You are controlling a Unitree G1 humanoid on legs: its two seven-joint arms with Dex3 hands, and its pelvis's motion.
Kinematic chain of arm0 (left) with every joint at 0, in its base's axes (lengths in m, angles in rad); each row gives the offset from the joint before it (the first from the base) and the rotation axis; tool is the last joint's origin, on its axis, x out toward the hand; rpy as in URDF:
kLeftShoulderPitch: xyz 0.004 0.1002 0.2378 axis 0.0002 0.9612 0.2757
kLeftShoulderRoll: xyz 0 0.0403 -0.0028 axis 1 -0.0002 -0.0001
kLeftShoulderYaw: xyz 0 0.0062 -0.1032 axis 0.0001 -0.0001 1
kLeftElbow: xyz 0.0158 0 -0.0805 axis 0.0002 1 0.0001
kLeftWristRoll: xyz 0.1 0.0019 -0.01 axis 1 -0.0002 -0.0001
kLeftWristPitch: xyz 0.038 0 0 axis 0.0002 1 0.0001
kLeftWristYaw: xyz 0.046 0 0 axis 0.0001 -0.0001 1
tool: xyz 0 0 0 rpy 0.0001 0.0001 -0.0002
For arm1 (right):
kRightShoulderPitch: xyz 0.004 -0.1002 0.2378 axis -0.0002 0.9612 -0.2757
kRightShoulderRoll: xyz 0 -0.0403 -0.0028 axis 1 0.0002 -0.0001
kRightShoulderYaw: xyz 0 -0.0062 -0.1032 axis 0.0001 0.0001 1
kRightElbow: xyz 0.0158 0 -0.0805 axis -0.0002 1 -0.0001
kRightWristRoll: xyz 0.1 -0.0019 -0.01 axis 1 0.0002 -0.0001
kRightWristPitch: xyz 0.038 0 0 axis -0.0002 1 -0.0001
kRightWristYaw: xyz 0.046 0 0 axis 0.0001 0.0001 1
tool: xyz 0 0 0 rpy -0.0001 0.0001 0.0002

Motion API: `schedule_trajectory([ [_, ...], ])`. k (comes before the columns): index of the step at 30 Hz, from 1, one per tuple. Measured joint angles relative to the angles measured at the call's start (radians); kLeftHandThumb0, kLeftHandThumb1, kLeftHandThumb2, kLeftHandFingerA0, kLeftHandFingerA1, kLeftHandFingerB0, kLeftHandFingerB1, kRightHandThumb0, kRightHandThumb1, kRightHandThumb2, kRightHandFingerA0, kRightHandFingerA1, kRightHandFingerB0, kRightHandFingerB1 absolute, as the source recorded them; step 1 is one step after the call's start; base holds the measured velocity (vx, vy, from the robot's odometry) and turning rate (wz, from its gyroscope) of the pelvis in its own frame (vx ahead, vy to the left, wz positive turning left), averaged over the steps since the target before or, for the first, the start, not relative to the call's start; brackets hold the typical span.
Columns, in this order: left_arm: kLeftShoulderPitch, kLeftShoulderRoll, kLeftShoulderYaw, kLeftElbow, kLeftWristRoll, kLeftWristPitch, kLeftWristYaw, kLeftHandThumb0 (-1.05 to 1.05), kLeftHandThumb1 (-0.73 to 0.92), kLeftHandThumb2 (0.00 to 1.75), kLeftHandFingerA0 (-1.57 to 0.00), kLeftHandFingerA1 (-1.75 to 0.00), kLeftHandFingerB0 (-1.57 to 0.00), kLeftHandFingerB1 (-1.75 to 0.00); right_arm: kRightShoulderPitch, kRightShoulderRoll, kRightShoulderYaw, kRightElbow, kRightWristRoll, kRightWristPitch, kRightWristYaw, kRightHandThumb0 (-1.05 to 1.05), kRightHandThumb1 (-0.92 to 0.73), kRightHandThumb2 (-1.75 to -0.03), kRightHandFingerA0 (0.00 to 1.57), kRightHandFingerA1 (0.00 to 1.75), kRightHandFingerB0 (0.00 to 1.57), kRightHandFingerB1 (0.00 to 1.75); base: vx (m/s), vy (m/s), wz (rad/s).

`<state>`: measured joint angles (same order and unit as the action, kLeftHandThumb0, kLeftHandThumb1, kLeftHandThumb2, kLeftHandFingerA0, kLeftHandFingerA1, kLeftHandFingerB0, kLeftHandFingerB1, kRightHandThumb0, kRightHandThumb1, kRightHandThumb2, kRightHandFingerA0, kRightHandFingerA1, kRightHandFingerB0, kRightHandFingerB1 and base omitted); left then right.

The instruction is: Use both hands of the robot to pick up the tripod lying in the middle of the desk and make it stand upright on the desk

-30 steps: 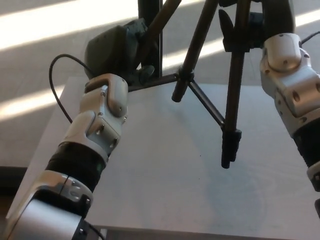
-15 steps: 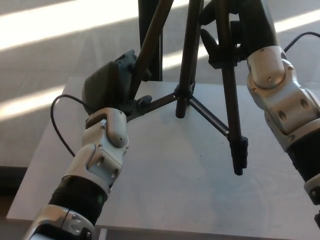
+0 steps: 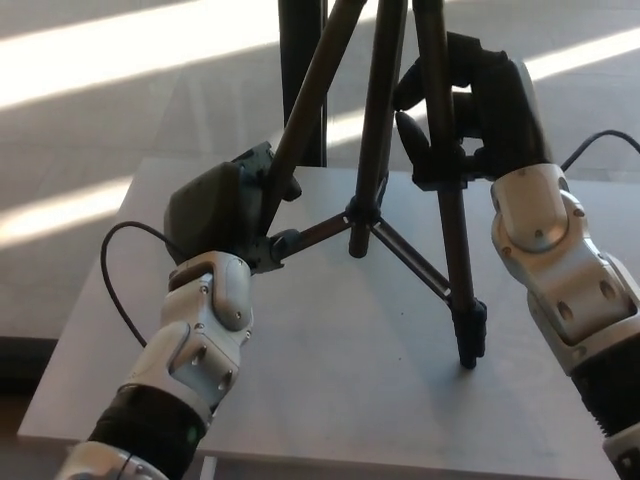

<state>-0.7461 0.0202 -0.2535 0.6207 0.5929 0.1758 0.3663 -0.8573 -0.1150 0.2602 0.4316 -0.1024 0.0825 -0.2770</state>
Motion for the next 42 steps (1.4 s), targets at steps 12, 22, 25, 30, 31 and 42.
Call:
schedule_trajectory([
  [12,0.031,0.013,-0.013,-0.005,-0.017,0.004,0.02,-0.16,0.67,0.76,-0.8,-1.75,-0.64,-1.52,0.05,0.036,-0.037,0.003,-0.027,-0.014,0.049,-0.17,-0.46,-1.19,0.91,1.67,0.85,1.4,0.0,0.0,0.0],
  [22,0.038,0.009,0.016,-0.005,-0.049,0.032,-0.021,-0.88,0.57,0.87,-0.35,-0.76,0.0,0.0,0.051,0.022,-0.034,-0.016,-0.037,0.06,0.14,-0.75,-0.58,-0.96,0.05,0.51,0.0,0.18,0.0,0.0,0.0],
  [25,0.04,0.009,0.035,-0.017,-0.072,0.048,-0.067,-1.02,0.62,0.96,0.0,-0.12,0.0,-0.06,0.051,0.01,-0.027,-0.034,-0.046,0.099,0.167,-0.92,-0.64,-1.0,0.0,0.24,0.0,0.07,0.0,0.0,0.0],
  [30,0.044,0.015,0.04,-0.031,-0.102,0.065,-0.138,-1.05,0.64,0.98,0.0,-0.1,0.0,-0.04,0.051,0.009,-0.02,-0.054,-0.055,0.15,0.19,-0.84,-0.76,-0.63,0.0,0.17,0.0,0.12,0.0,0.0,0.0],
  [31,0.045,0.017,0.041,-0.035,-0.106,0.07,-0.152,-1.05,0.65,1.0,0.0,-0.12,0.0,-0.07,0.051,0.008,-0.018,-0.057,-0.056,0.161,0.195,-1.05,-0.68,-1.03,0.0,0.13,0.0,0.0,0.0,0.0,0.0],
  [42,0.082,0.026,0.07,-0.086,-0.172,0.139,-0.304,-0.87,0.71,0.7,0.0,0.0,0.0,0.0,0.125,0.005,-0.014,-0.205,-0.063,0.294,0.248,-0.98,-0.63,-0.79,0.0,0.0,0.0,0.0,0.0,0.0,0.0],
])
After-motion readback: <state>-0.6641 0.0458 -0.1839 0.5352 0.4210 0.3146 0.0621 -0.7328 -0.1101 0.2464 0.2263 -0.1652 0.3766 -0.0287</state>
